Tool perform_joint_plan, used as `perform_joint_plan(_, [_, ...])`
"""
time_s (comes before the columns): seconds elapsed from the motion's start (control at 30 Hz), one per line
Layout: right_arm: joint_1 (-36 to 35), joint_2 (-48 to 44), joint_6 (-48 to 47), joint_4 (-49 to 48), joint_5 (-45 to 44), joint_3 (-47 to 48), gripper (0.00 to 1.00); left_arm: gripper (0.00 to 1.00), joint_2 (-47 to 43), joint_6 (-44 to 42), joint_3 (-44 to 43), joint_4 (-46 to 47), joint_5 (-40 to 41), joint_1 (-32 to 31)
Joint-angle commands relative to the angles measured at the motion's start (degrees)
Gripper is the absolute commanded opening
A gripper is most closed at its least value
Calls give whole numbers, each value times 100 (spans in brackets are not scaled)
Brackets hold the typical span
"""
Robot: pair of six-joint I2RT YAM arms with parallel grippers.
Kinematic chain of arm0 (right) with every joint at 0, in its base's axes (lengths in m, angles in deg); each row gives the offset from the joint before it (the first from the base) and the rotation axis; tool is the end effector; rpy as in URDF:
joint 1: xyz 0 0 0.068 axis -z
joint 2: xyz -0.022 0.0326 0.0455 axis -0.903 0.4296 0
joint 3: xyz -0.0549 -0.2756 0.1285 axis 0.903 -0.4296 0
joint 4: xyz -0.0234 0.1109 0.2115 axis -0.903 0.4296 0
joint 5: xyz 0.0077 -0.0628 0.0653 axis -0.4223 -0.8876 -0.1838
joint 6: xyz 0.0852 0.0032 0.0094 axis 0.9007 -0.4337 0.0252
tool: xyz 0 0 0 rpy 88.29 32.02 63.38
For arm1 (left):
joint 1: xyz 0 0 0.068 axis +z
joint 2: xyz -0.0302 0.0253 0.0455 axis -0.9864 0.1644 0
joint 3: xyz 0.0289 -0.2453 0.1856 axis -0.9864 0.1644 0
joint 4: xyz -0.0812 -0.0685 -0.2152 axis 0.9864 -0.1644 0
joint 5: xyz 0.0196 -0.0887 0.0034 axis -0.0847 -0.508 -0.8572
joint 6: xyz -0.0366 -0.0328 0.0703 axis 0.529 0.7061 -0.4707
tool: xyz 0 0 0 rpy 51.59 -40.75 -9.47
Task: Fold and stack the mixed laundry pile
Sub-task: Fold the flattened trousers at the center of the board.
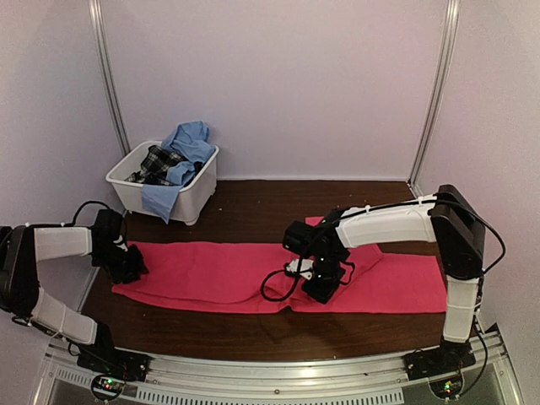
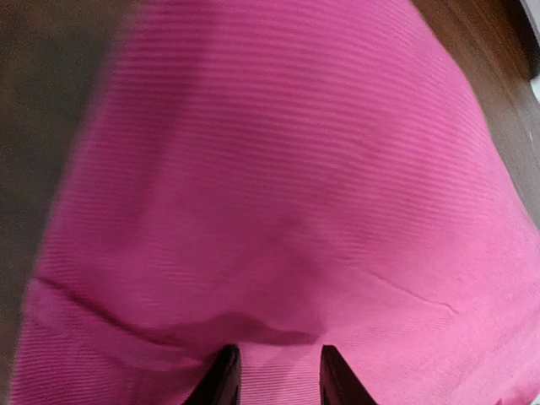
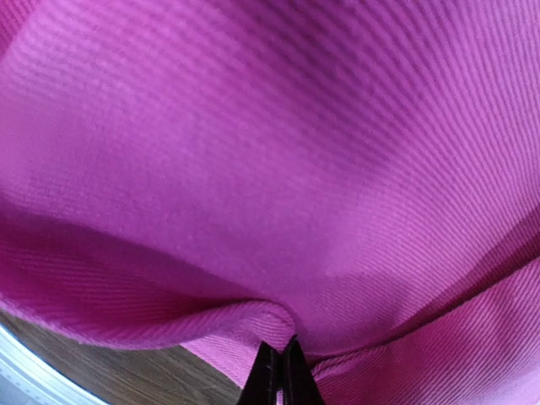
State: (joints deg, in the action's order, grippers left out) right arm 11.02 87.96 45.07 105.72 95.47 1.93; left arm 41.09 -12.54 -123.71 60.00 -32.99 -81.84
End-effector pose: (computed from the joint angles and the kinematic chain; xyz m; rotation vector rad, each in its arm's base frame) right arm 0.2024 0.2892 0.1661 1.3194 -2.7646 -0.1496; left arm 0.2207 -0.0169 0.1632 -0.9752 2.6501 -0.4121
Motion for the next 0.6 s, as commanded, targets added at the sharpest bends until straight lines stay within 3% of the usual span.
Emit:
perform_joint_plan(0.0, [-112,80,-250,-812,-294,63,6,33,-504,-39,253,-241,334,952])
perform_joint_plan(0.03, [-121,-19,-336,-811,-232,35,12,33,-558,-80,203,-319,417,1095])
perform_joint_plan(0.13, [-104,-609,-277,-986,81,-193,44,33,-663,-217,-5,-428,554,1367])
perform_joint_plan(0.23, [37,-1506,-20,-1370,355,-519,68,35,-753,-426,-369,-598,763,1387])
perform_joint_plan(0.27, [173,-1687,99,-1502,424,-628,72,36,-848,-482,-465,-582,757,1378])
perform_joint_plan(0.33, [599,-2174,317,-1846,681,-851,73,41,-1109,-714,-629,-364,613,1199])
perform_joint_plan(0.43, [1493,-2615,851,-2551,806,-1151,70,52,-1240,-1042,-1042,-282,1092,328])
perform_joint_plan(0.57, [1950,-2028,1076,-2454,173,-237,64,60,-766,-964,-1338,-377,1481,-293])
